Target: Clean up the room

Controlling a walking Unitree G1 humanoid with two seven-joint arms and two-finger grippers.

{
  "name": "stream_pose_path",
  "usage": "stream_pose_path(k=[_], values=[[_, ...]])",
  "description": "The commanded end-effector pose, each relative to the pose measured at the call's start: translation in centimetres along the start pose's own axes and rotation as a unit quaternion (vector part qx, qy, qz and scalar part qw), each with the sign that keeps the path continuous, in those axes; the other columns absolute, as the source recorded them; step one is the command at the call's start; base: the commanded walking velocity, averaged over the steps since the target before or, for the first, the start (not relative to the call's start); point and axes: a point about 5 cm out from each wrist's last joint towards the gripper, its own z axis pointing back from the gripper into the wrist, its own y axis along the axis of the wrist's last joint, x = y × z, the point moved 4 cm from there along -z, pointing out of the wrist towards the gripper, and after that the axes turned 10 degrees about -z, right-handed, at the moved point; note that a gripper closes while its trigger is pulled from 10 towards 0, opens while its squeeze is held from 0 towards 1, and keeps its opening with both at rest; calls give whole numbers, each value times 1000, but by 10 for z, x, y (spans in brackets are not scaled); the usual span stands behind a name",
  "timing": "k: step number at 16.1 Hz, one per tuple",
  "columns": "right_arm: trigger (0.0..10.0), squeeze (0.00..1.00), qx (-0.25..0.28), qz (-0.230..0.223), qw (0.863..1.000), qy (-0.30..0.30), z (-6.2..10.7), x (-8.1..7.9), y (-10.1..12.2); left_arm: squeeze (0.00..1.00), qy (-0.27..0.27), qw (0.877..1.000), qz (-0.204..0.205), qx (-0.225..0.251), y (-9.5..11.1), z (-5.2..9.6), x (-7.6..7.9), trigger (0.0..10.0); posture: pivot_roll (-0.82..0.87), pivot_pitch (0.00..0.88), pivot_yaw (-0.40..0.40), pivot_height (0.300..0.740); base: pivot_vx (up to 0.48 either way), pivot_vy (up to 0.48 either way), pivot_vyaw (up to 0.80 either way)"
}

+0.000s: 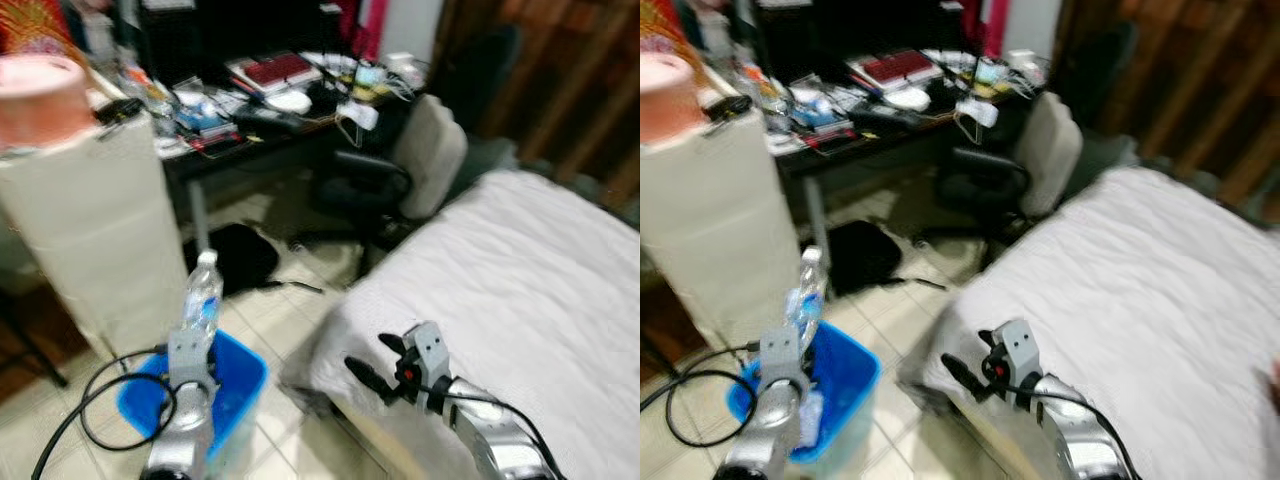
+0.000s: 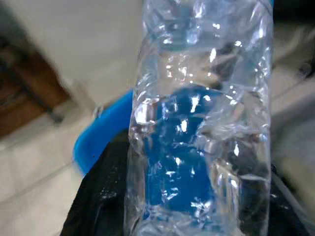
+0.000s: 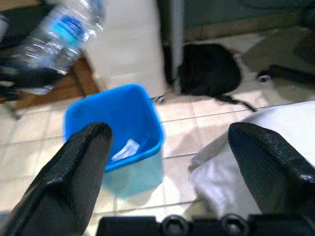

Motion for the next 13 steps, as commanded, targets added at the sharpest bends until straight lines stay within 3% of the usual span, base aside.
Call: stream_pose_path(k=[1, 5, 6, 7, 13], values=[[10000, 0, -28, 14, 999, 42, 3, -15, -4, 0, 33, 999, 1, -18, -1, -6, -12, 10000, -77, 272, -173, 740, 0, 0, 0], [10000, 0, -53, 32, 993, 96, -3, -42, -6, 0, 65, 997, -12, -37, -4, -15, -35, 10000, -150, 320, -196, 740, 0, 0, 0], [10000, 0, -44, 19, 994, 98, -2, -47, 0, 212, 70, 997, -15, -38, -6, -16, -42, 10000, -164, 337, -207, 740, 0, 0, 0], [10000, 0, -42, 6, 994, 98, 3, -51, 1, 1000, 66, 997, -12, -44, -7, -17, -47, 10000, -179, 346, -209, 740, 0, 0, 0], [10000, 0, -50, -20, 996, 73, 26, -52, -8, 1000, 81, 995, -37, -33, 1, -21, -63, 10000, -186, 333, -196, 740, 0, 0, 0]])
